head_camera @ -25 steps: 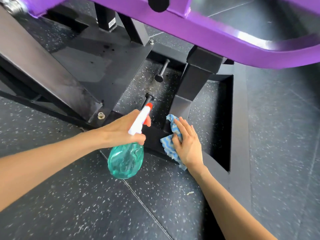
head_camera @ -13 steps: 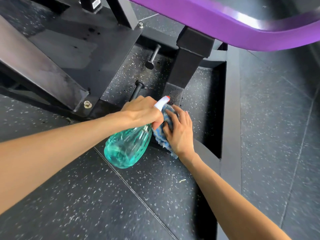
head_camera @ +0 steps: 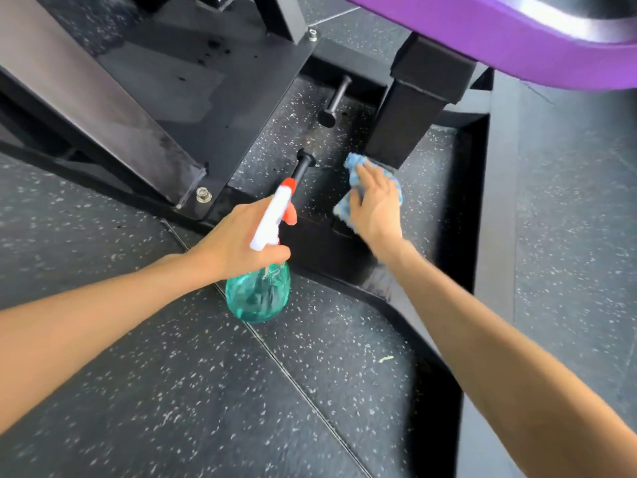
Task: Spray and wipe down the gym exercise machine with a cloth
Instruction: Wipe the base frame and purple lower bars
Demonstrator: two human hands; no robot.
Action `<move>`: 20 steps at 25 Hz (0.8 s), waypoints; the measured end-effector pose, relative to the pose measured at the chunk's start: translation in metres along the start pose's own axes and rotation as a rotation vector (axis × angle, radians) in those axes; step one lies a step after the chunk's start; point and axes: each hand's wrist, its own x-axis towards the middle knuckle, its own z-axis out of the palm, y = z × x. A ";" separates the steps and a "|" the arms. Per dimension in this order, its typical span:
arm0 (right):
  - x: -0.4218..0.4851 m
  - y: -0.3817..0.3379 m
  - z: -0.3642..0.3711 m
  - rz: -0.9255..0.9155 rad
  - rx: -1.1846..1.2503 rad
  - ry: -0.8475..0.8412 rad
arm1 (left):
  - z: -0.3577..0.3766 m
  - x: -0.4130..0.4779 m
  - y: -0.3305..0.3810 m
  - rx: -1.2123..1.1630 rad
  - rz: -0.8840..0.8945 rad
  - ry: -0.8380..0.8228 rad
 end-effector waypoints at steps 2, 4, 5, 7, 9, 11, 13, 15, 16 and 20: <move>-0.053 0.001 0.009 -0.118 0.045 0.035 | 0.002 -0.010 -0.008 -0.108 -0.031 0.124; -0.051 0.019 0.002 -0.236 0.047 0.001 | 0.006 -0.017 -0.013 -0.193 -0.034 0.226; -0.031 0.024 -0.004 -0.195 0.041 -0.027 | 0.008 -0.018 -0.013 -0.205 -0.023 0.241; 0.016 0.033 -0.011 -0.068 0.016 -0.039 | 0.009 -0.018 -0.010 -0.190 -0.018 0.249; 0.024 0.023 -0.010 0.009 -0.020 -0.008 | 0.011 -0.017 -0.006 -0.165 -0.040 0.246; -0.017 0.006 0.002 -0.129 -0.161 0.007 | 0.013 -0.017 -0.001 -0.158 -0.055 0.247; -0.066 -0.002 0.003 -0.339 -0.167 -0.044 | 0.015 -0.017 0.002 -0.105 -0.037 0.243; -0.075 0.014 0.000 -0.458 -0.095 -0.074 | 0.021 -0.015 0.008 0.004 -0.024 0.260; -0.063 0.020 -0.005 -0.500 -0.090 -0.063 | 0.025 -0.014 0.010 0.057 -0.008 0.262; -0.022 0.003 -0.003 -0.148 0.055 -0.036 | 0.018 -0.014 0.011 0.097 0.012 0.202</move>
